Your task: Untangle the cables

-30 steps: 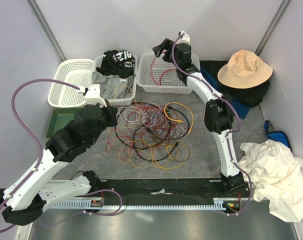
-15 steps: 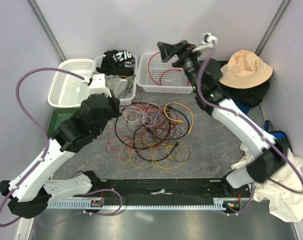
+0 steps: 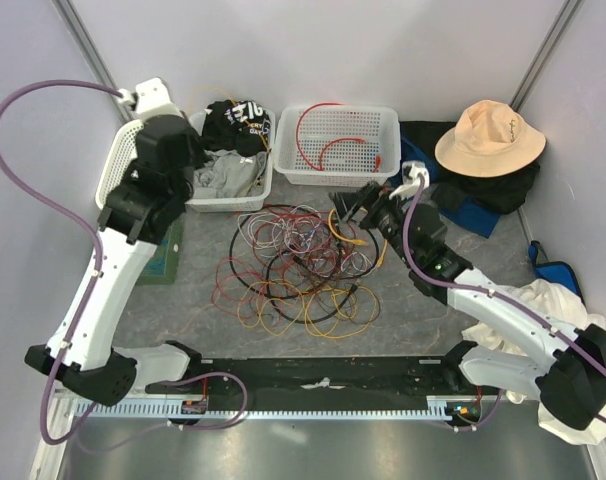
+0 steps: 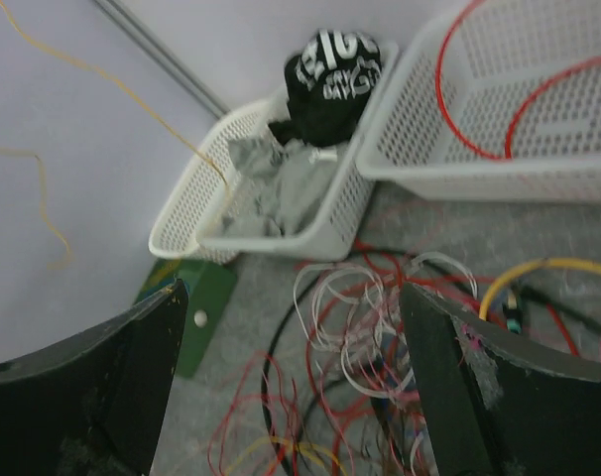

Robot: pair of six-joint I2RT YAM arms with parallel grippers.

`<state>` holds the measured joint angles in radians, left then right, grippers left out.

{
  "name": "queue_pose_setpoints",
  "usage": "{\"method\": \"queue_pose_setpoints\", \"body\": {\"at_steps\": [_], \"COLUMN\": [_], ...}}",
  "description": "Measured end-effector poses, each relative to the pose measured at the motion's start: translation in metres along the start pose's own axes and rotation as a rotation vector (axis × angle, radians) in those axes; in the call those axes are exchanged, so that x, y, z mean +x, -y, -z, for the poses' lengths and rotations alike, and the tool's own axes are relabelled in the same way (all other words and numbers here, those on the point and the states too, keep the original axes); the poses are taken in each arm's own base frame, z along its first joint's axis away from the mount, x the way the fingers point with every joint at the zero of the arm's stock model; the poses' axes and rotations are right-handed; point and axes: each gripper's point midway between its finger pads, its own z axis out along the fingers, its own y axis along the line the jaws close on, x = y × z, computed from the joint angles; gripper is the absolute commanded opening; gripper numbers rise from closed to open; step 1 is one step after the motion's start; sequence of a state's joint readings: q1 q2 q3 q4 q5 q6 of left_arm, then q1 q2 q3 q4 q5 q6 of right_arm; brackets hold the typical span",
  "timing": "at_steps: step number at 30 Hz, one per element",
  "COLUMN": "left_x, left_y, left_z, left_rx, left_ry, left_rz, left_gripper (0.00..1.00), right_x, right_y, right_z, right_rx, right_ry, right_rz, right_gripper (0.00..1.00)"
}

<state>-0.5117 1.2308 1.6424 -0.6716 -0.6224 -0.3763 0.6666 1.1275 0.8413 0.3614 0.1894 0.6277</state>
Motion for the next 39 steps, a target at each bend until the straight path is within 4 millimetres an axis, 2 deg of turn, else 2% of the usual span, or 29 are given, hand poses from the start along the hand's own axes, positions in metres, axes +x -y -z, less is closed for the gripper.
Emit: {"method": "queue_pose_setpoints", "body": {"at_steps": [3, 6, 10, 14, 17, 20, 26, 33, 39], "left_x": [-0.019, -0.033, -0.029, -0.019, -0.010, -0.008, -0.014, 0.005, 0.014], "left_y": [-0.042, -0.083, -0.118, -0.142, -0.156, -0.168, -0.182, -0.193, -0.199], "left_z": [-0.024, -0.052, -0.093, -0.137, -0.164, -0.178, -0.192, -0.215, -0.216], "left_rx": [-0.127, -0.242, -0.343, -0.416, -0.483, -0.563, -0.664, -0.750, -0.807], "left_ry": [0.027, 0.038, 0.009, -0.028, -0.039, -0.016, 0.042, 0.039, 0.048], "left_rz": [0.039, 0.086, 0.143, 0.175, 0.184, 0.201, 0.207, 0.172, 0.150], "left_gripper": [0.02, 0.02, 0.02, 0.02, 0.02, 0.02, 0.02, 0.02, 0.02], "right_x": [0.040, 0.065, 0.075, 0.075, 0.083, 0.098, 0.129, 0.143, 0.145], "right_y": [0.020, 0.023, 0.018, 0.014, 0.018, 0.028, 0.047, 0.052, 0.053], "right_z": [0.020, 0.045, 0.072, 0.098, 0.115, 0.125, 0.134, 0.134, 0.133], "right_rx": [0.021, -0.002, -0.053, -0.108, -0.130, -0.127, -0.092, -0.088, -0.086], "right_ry": [-0.090, -0.150, -0.179, -0.171, -0.182, -0.215, -0.296, -0.349, -0.354], "right_rz": [-0.025, -0.055, -0.084, -0.108, -0.122, -0.132, -0.126, -0.083, -0.072], "right_gripper": [0.93, 0.93, 0.93, 0.93, 0.93, 0.93, 0.94, 0.95, 0.96]}}
